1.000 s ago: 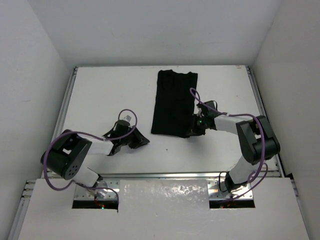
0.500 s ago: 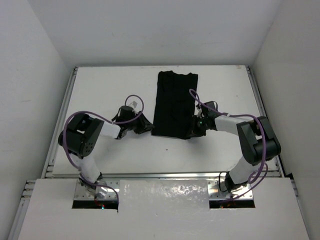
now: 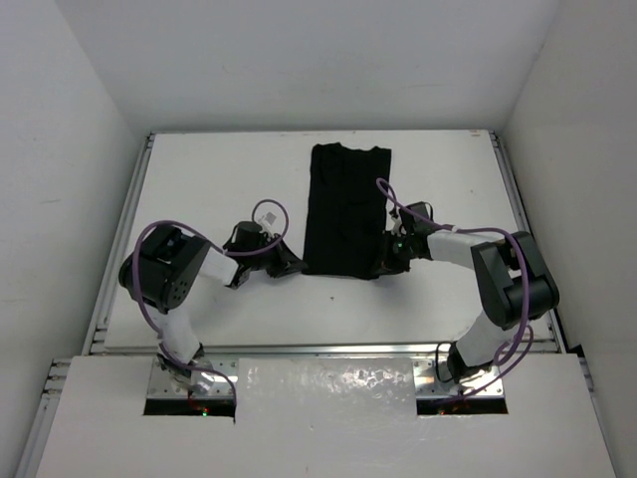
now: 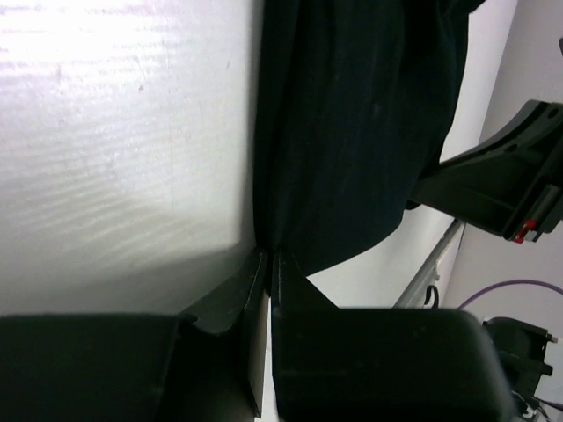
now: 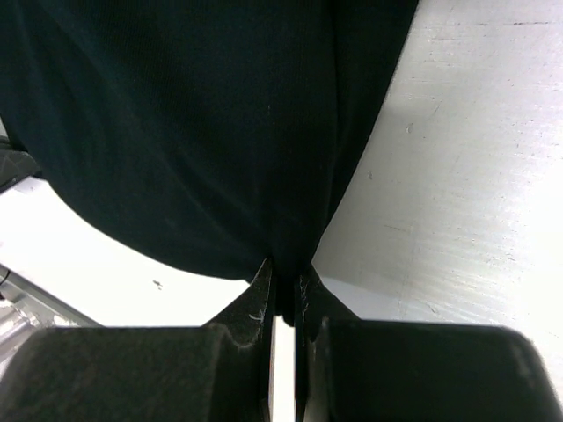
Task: Fold and stack the t-shirts
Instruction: Grab one side of the 2/3 rectangular tshirt with both arms, then fold the long partially folded tshirt into a neat square
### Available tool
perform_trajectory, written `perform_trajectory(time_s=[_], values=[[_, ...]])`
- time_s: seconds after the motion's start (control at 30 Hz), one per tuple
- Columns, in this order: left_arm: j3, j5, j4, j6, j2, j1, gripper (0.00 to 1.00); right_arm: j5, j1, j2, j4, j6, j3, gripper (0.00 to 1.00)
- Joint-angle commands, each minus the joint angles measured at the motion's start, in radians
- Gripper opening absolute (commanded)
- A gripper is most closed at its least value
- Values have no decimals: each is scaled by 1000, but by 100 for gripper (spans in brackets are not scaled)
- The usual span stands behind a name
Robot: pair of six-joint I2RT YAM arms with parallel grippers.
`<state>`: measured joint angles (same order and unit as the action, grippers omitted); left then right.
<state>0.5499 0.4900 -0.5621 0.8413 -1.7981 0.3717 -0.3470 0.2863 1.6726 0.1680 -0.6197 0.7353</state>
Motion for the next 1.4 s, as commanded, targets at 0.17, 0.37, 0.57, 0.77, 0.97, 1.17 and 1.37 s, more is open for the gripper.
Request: perform_trajectory(time_s=[0.17, 0.37, 0.57, 0.77, 0.97, 1.17, 1.37], values=[[-159, 1, 13, 16, 170, 29, 0, 11, 19, -166, 24, -12, -102, 0], [-330, -86, 54, 143, 478, 139, 0, -26, 62, -401, 47, -81, -220, 0], [-253, -221, 319, 188, 784, 144, 0, -64, 65, -649, 80, -192, -231, 0], [-59, -263, 421, 162, 738, 130, 0, 0, 54, -553, 146, -135, -38, 0], [122, -185, 409, 133, 518, 24, 0, 42, 31, -394, 130, -121, 128, 0], [223, -137, 357, 131, 386, -75, 0, 32, -7, -200, 162, -97, 318, 0], [378, -84, 337, 131, 238, -99, 0, -12, -38, -76, 177, -86, 459, 0]])
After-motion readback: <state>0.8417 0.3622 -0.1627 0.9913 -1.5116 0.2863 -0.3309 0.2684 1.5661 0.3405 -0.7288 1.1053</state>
